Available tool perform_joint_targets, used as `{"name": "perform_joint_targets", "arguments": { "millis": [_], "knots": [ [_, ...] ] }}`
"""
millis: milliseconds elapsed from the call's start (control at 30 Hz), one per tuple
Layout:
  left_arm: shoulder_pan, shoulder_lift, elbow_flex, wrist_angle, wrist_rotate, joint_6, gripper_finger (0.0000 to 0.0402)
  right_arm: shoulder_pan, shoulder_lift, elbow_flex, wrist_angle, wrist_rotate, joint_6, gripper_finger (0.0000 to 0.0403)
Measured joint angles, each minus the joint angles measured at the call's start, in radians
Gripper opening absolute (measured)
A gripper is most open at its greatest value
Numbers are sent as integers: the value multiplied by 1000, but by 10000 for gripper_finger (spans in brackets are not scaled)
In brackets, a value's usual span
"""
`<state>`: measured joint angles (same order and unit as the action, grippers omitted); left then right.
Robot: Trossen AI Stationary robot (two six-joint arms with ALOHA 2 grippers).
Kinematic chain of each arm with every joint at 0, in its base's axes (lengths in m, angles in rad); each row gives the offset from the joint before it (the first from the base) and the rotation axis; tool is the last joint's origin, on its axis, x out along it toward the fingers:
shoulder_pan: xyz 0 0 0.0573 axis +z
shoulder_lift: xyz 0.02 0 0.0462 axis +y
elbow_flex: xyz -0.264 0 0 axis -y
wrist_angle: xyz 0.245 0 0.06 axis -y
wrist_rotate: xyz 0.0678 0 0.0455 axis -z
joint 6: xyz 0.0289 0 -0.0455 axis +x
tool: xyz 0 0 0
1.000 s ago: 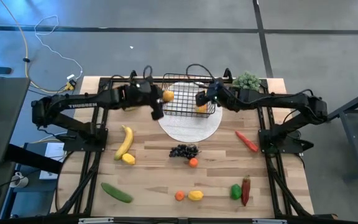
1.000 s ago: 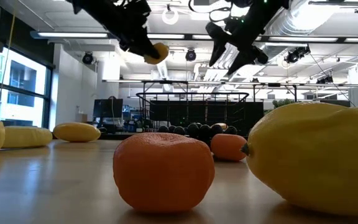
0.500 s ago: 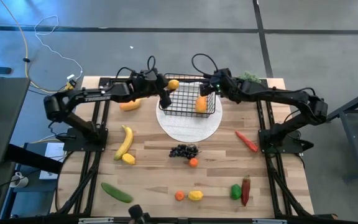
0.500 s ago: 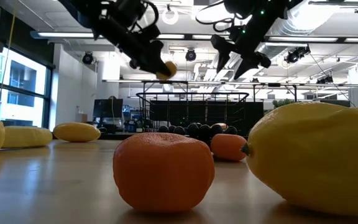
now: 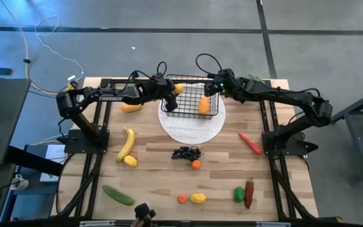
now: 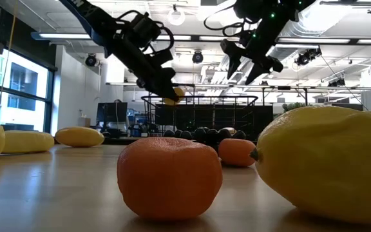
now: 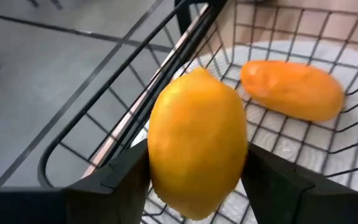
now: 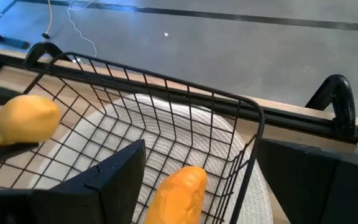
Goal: Build produce basket
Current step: Put the top left lemon into the mesh basket, then put the carrot into the mesh basket
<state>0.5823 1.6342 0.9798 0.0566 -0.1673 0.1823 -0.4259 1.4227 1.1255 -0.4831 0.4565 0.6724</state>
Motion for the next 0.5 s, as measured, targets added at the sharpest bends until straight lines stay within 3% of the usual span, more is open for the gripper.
{"name": "perform_joint_targets", "arguments": {
  "millis": [333, 500],
  "knots": [
    [-1, 3, 1, -8, -85, -32, 255, 0, 0, 0, -56, -8, 0, 284],
    [-1, 3, 71, -129, -83, -40, 256, 1, -20, 0, -135, -43, 0, 284]
  ]
}}
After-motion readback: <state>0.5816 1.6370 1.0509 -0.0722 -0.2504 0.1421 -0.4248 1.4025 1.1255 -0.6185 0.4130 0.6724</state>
